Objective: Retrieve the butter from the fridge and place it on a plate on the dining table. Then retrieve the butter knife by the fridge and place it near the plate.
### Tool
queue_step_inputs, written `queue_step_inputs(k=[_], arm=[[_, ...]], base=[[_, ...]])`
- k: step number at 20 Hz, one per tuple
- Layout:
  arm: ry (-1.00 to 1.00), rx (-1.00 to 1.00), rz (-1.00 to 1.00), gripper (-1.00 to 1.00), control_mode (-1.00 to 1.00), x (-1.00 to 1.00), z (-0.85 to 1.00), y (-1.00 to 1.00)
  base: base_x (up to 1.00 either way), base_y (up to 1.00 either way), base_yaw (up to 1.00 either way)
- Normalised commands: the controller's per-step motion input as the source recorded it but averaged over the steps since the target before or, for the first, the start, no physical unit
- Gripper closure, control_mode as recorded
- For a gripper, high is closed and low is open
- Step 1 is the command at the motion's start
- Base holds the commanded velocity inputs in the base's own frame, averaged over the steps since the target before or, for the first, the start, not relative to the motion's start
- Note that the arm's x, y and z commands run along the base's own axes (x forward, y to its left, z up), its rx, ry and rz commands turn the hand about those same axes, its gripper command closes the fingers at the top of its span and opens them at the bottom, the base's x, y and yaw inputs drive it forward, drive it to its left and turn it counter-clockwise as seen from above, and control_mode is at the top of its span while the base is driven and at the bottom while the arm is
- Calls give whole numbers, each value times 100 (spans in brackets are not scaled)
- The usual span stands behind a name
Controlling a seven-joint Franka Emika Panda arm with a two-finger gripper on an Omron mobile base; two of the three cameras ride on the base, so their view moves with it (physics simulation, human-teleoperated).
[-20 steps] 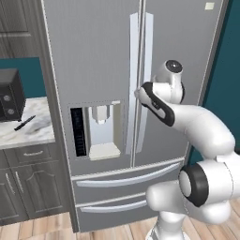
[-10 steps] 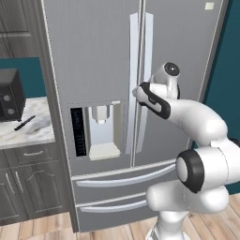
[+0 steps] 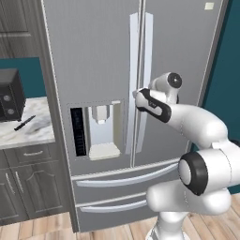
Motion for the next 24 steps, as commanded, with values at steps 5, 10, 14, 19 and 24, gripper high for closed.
queue_step_inputs(k=[5,10,14,19,24], arm=[[-1,1,4,100,-100,22,-2,0],[0,0,-1,100,-100,-8,0,-1],[0,7,-1,100,-100,-66,2,-44],[13,12,-8,100,-100,-90,12,-59],[14,6,-4,100,-100,-92,10,-80]], base=[[0,0,0],[0,0,0],[0,0,0],[0,0,0],[0,0,0]])
